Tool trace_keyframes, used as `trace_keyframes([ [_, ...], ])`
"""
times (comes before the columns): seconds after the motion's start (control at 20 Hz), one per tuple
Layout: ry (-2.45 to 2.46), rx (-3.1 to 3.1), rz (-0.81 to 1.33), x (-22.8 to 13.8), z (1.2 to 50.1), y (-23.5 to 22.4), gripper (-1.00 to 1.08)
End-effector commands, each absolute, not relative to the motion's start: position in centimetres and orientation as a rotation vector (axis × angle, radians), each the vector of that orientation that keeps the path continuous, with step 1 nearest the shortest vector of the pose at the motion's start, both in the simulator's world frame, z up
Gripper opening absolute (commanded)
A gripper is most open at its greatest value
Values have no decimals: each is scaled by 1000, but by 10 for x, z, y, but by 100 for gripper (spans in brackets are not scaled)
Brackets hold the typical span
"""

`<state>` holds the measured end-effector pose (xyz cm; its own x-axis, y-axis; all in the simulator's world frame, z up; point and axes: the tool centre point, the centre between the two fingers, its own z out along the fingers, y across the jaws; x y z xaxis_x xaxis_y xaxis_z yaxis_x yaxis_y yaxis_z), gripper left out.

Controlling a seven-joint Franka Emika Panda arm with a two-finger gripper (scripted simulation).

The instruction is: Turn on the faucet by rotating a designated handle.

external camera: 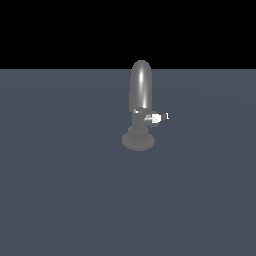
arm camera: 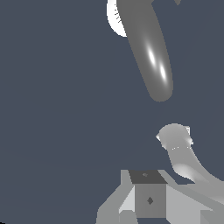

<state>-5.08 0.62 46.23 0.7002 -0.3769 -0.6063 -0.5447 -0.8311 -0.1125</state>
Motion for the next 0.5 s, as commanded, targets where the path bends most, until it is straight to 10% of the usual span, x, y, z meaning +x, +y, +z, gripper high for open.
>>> trace_keyframes([
  [0.0,777,-2578,896,-39,455,2,-100],
  [0.45,940,-2386,1072,0,424,-18,-100],
])
